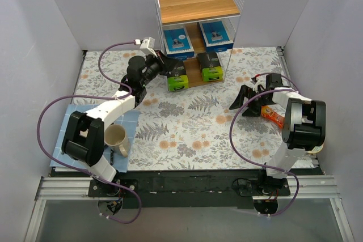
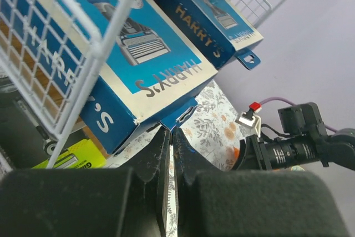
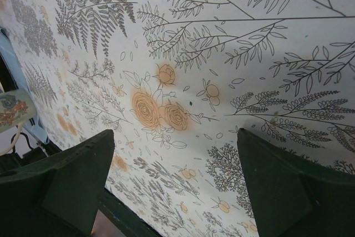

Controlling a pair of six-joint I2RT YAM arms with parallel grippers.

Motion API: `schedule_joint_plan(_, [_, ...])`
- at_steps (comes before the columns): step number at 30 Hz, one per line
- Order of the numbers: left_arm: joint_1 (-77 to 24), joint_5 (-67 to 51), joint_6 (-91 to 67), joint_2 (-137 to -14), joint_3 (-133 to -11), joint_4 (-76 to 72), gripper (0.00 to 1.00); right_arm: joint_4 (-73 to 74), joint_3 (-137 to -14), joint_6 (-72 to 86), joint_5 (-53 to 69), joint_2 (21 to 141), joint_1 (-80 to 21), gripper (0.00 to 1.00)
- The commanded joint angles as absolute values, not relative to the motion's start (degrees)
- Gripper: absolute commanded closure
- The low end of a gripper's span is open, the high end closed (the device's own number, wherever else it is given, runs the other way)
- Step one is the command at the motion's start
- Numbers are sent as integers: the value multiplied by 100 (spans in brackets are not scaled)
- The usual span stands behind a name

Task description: Place and organize the shaving razors onto the shelf

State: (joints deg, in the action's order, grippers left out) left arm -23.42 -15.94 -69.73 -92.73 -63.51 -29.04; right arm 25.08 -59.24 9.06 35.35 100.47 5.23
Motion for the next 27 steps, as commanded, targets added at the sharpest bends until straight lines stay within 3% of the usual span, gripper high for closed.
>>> schedule_joint_plan(1, [-2338,-880,-7066,-8842,-6486,-2286,100,2461,-6161,888,3630,10046,483,1])
schedule_joint_plan(10, [-2338,-721,-7304,-8719,-6267,-2197,100,2452,-6161,844,3551,10011,369,1])
schedule_joint_plan(12, [-2338,-747,-7312,-8719,-6258,-2206,92,2487,-6170,826,3533,9993,352,1])
schedule_joint_plan(13, [-2338,-782,-7295,-8710,-6267,-2189,78,2496,-6170,809,3533,9984,352,1])
schedule_joint_plan(17, [-2338,-1203,-7137,-8570,-6249,-2074,54,2558,-6222,738,3498,9958,352,1])
schedule_joint_plan(27, [-2338,-2328,-6523,-7833,-6056,-1268,44,2777,-6583,168,3638,9739,395,1])
